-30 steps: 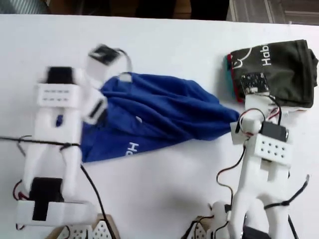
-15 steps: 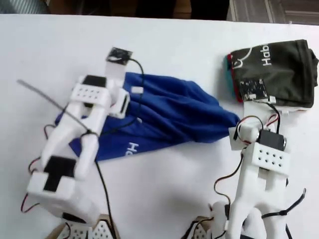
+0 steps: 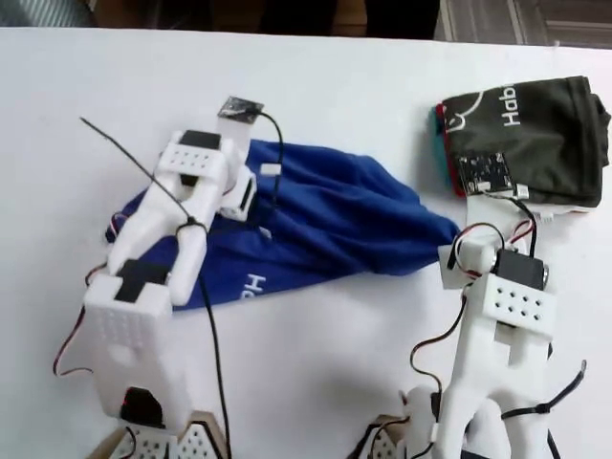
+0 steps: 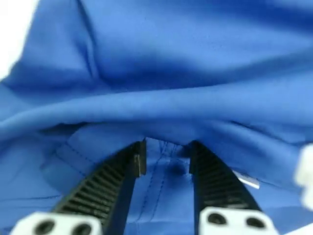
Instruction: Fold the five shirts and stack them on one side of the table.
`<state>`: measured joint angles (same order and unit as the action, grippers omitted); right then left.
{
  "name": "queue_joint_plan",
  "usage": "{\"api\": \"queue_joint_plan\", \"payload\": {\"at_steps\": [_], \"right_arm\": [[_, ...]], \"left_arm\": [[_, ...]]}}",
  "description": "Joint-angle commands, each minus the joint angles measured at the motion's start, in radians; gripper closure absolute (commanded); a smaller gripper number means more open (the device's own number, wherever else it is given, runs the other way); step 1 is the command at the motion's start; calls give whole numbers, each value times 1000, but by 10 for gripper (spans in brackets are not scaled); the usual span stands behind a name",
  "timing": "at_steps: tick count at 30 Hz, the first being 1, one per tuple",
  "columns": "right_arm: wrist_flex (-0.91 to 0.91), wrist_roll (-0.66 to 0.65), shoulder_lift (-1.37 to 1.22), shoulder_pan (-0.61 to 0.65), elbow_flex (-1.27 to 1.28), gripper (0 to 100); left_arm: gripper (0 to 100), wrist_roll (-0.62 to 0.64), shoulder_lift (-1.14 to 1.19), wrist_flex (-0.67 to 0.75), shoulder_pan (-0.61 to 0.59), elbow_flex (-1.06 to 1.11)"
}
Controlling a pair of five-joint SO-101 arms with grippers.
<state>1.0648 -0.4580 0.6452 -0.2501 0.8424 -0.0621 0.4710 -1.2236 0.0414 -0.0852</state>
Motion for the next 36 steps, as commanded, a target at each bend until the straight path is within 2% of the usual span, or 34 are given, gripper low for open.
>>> {"api": "queue_joint_plan", "payload": {"at_steps": [1, 7, 15, 18, 28, 31, 36], "right_arm": [[-16, -2, 45, -7, -5, 980], [-22, -2, 45, -5, -6, 980], [-22, -2, 45, -5, -6, 980], [-22, 0, 45, -5, -6, 980], [-22, 0, 45, -5, -6, 980], [-22, 0, 45, -5, -6, 980], [-22, 0, 45, -5, -6, 980]], "left_arm": [[831, -40, -15, -17, -34, -39], [831, -104, -100, -109, -63, -38], [831, -120, -130, -259, 3, -28], [832, -169, -130, -301, 18, -28], [867, -298, -130, -295, -11, -39], [867, -379, -138, -267, -28, -39], [867, -598, -140, -298, -5, -45]]}}
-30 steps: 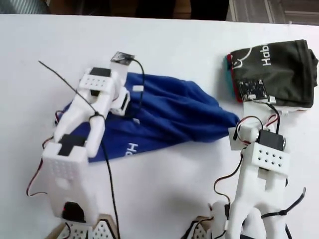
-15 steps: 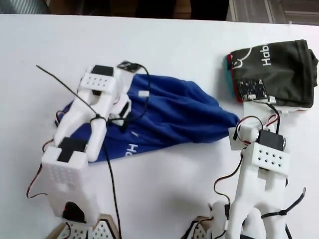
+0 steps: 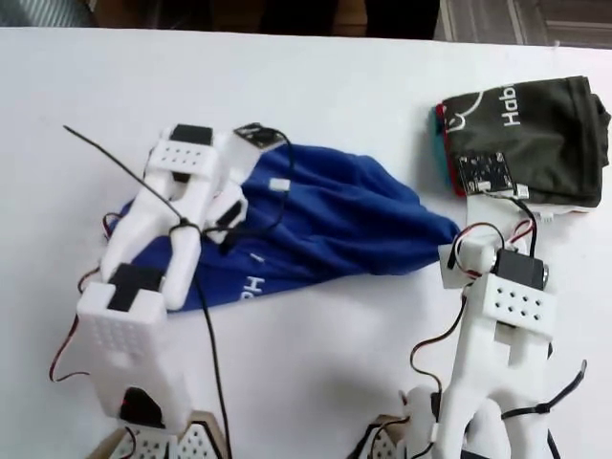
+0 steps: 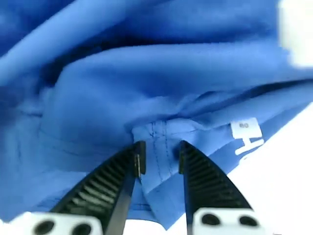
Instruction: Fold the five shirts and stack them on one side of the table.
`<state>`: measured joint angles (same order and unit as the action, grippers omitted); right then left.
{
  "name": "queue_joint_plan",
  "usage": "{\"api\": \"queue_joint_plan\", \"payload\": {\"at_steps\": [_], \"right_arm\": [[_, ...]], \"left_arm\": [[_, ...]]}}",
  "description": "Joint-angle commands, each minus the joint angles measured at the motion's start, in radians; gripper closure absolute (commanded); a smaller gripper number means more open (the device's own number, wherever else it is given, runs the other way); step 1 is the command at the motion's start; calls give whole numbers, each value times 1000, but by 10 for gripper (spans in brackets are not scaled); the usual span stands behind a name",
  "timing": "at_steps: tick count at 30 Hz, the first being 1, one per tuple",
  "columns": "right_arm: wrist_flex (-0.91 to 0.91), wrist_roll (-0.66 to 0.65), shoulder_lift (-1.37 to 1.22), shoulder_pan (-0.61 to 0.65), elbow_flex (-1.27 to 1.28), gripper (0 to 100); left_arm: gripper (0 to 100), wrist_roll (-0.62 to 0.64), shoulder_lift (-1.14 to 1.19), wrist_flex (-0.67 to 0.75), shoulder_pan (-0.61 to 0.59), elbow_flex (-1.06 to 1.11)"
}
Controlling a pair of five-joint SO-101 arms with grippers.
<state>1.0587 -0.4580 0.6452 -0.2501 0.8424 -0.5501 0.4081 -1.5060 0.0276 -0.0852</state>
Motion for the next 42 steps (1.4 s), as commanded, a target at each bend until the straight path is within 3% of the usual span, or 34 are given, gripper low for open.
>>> {"api": "queue_joint_plan", "payload": {"at_steps": [1, 10, 15, 24, 28, 33, 42], "right_arm": [[-16, 0, 45, -5, -6, 980], [-16, 0, 45, -5, -8, 980], [-16, 0, 45, -5, -11, 980], [-16, 0, 45, -5, -11, 980], [-16, 0, 45, -5, -11, 980], [-16, 0, 45, -5, -11, 980], [-18, 0, 45, -5, -11, 979]], "left_arm": [[867, -141, -75, -18, 6, -64], [857, -166, -66, -17, -38, -177], [686, -206, -64, -34, -38, -137], [714, -172, -64, -17, -43, -53], [714, -170, -64, 72, -55, 16], [714, -98, -66, 129, -58, 70], [751, 141, -68, 103, -17, 68]]}}
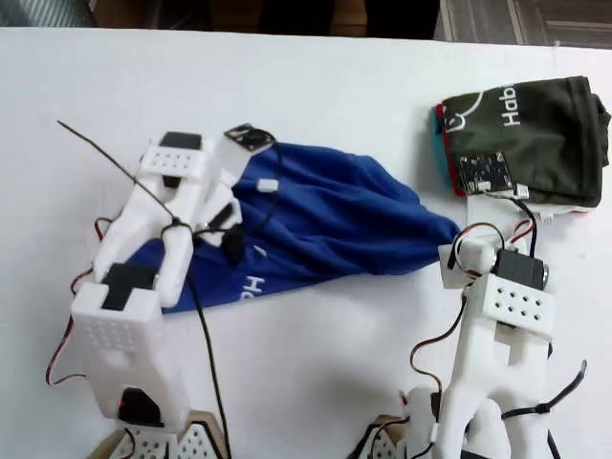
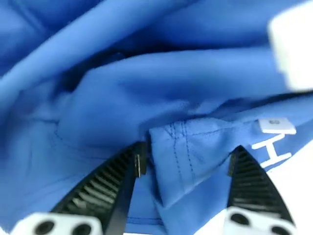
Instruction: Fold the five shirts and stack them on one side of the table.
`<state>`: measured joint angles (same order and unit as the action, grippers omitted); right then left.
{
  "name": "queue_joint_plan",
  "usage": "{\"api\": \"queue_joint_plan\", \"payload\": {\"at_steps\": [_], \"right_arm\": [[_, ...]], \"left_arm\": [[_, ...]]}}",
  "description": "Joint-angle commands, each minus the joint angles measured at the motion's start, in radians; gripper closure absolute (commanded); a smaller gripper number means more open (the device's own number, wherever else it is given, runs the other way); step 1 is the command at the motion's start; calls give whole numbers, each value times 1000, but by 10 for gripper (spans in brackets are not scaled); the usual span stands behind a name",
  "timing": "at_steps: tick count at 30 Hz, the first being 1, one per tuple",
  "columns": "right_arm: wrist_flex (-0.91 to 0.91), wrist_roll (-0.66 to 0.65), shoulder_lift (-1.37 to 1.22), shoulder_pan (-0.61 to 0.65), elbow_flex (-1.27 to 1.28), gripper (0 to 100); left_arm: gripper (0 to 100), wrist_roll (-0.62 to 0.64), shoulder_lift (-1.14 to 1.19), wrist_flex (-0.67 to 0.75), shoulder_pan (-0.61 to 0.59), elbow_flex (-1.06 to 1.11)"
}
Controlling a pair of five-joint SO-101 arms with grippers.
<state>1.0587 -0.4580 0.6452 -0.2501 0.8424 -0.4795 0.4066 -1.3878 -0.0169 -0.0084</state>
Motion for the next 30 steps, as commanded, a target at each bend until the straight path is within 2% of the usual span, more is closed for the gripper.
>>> {"api": "queue_joint_plan", "payload": {"at_steps": [1, 8, 11, 16, 18, 22, 26, 30], "right_arm": [[-18, 0, 45, -5, -11, 979], [-24, 0, 45, -5, -9, 979], [-38, 0, 44, -5, -6, 979], [-38, 0, 45, -5, -6, 979], [-39, 2, 45, -5, -12, 979], [-42, 98, 39, -1, -91, 980], [41, 117, 36, 96, -265, 980], [88, 118, 35, 196, -453, 980]], "left_arm": [[771, 89, -66, -15, 29, -8], [889, 117, -74, -20, 38, -10], [973, 118, -75, -23, 38, -10], [974, 120, -80, -44, 37, -36], [973, 120, -100, -104, 37, -102], [973, 118, -176, -255, 34, -308], [973, 117, -229, -364, 29, -487], [973, 118, -278, -393, 11, -533]]}}
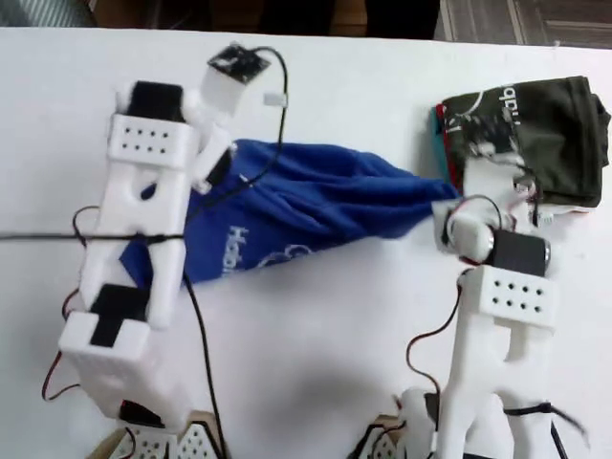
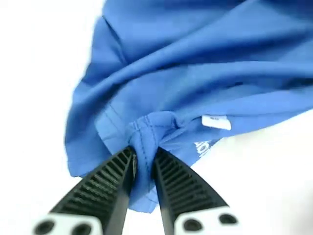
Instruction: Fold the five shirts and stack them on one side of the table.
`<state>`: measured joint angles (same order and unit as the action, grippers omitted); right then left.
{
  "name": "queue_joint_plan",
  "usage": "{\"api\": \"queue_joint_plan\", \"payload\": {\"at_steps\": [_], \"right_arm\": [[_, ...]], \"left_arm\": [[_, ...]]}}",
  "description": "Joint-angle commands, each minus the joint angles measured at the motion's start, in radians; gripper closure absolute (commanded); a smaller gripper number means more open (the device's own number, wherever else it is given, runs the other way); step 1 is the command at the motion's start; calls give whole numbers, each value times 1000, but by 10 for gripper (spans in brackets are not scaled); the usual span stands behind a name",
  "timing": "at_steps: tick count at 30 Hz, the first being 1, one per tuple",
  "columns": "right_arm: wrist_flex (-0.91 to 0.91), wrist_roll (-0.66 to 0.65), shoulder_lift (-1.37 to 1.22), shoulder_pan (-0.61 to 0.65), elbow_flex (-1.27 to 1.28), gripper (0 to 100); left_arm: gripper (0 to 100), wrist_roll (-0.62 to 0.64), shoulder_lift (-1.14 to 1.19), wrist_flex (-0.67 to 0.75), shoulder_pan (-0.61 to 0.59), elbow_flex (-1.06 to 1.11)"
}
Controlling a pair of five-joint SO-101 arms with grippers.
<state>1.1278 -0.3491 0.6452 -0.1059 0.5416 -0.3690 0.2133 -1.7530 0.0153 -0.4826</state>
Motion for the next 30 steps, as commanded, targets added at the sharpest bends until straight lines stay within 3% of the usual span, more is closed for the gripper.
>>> {"api": "queue_joint_plan", "payload": {"at_steps": [1, 6, 10, 18, 23, 30], "right_arm": [[15, 9, 35, 61, -190, 980], [35, 11, 1, 71, -307, 980], [97, 3, -35, 33, -318, 980], [157, -18, -41, -31, -293, 980], [154, -60, -36, -31, -199, 980], [153, -60, -38, -28, -173, 979]], "left_arm": [[973, 8, -101, -28, -29, -58], [973, 2, -164, -31, -92, -24], [972, -2, -137, -18, -95, 211], [937, -2, -77, 209, -40, 634], [759, -2, -83, 215, -11, 657], [770, 0, -83, 222, -9, 656]]}}
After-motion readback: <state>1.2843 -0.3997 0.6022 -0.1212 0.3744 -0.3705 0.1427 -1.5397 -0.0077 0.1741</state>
